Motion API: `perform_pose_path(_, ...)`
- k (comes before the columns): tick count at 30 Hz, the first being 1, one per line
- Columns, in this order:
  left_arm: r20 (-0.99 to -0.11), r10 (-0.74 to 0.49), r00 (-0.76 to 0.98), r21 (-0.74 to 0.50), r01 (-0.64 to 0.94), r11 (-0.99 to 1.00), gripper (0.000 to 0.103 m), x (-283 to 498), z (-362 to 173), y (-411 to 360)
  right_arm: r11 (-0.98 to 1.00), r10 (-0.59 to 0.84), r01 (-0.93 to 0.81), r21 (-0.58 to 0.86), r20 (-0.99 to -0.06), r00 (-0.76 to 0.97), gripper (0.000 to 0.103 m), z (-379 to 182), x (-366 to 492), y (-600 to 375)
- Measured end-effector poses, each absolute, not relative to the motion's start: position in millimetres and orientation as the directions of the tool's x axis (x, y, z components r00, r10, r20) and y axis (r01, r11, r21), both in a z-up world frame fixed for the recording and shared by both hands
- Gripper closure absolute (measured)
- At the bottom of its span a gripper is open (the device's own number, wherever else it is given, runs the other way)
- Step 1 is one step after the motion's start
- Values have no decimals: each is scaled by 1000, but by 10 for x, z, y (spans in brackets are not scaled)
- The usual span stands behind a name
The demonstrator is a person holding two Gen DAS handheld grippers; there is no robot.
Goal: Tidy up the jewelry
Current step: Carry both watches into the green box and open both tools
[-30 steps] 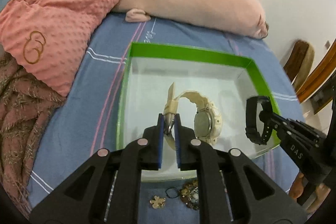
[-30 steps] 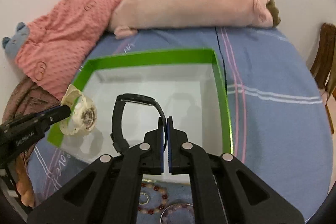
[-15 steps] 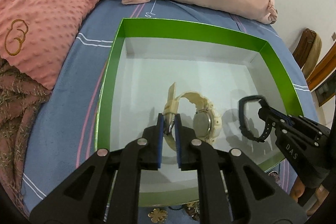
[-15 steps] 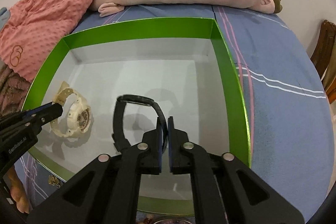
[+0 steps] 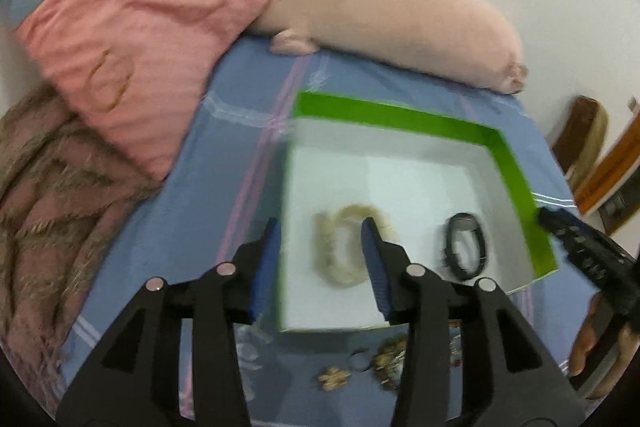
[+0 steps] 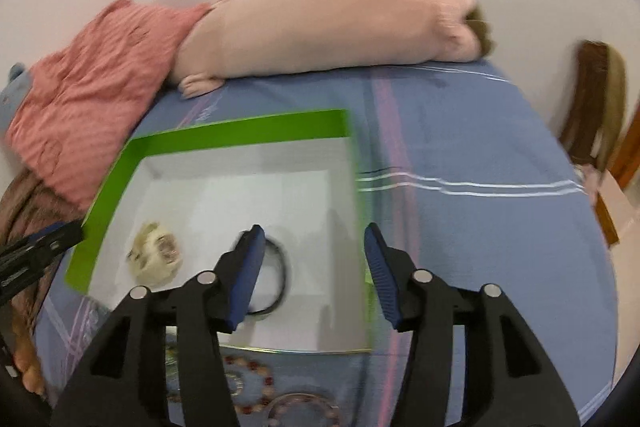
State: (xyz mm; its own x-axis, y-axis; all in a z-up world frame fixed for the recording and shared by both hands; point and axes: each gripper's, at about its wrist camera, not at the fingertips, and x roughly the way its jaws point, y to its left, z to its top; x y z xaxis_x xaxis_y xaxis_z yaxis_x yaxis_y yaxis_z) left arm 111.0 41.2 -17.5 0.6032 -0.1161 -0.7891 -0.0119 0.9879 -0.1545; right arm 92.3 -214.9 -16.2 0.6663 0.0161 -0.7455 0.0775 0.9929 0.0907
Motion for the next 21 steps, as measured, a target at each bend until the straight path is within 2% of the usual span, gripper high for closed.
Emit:
perform_pose_path(4,-846,-166,506,-220,-47,974,63,1160,-363,608,983,30,124,136,-783,622,51,-272,958,-2324)
perform_pose_path(13,-843,-195,502,-227,-4,974,60,1108,-345,506,993,30,75,95,-796,604,51,-319,963,-2130)
perform_pose_path(16,-818,-222,530,-265,-4,964,60,1045,-259,557,991,31,85,105,-792,610,51,-315,955,-2136)
perform_pose_path(18,-789,-246,563,-287,18,958,51,974,-155,568,990,33,91,112,-790,613,51,-299,945,-2164)
perform_pose_path(21,-751,-272,601,-277,88,957,50,850,6,500,990,38,85,115,-785,618,50,-273,924,-2180)
